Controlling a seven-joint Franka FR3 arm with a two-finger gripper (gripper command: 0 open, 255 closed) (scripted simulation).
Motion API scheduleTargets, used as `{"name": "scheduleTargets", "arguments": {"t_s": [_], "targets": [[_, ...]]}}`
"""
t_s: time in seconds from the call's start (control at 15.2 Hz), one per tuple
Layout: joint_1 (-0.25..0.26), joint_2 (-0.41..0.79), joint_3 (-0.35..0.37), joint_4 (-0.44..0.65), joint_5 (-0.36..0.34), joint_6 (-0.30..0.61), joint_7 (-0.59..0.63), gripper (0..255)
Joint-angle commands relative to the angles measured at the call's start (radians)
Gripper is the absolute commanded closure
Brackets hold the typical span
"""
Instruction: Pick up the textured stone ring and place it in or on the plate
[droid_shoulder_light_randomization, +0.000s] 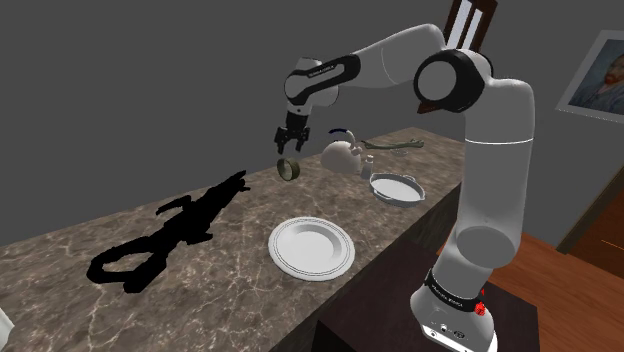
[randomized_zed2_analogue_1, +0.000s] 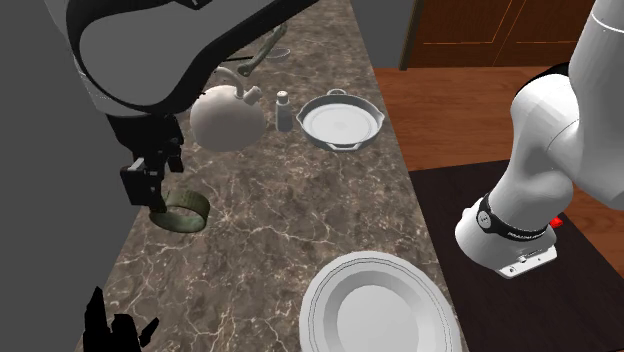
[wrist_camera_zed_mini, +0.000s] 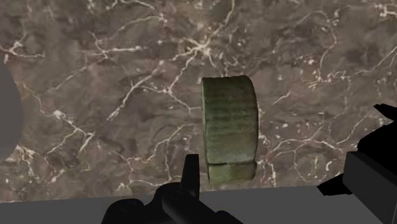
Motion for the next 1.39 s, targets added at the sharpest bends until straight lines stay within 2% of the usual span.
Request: {"name": "scheduleTargets", "arguments": {"t_s": [0.0,0.4,0.86,0.92,1.32], "targets": [[0.000,0.019,0.002,0.001,0.004,0.019,-0.003,0],[0.001,0.057,0.008,-0.022,0.014,0.078,-0.009,0],[0.001,0.057,0.008,-0.022,0.014,0.078,-0.009,0],[0.001,0.057,0.008,-0.022,0.014,0.078,-0.009,255],[0.001,0.057,0.008,-0.021,0.014,0.078,-0.010,255]]}}
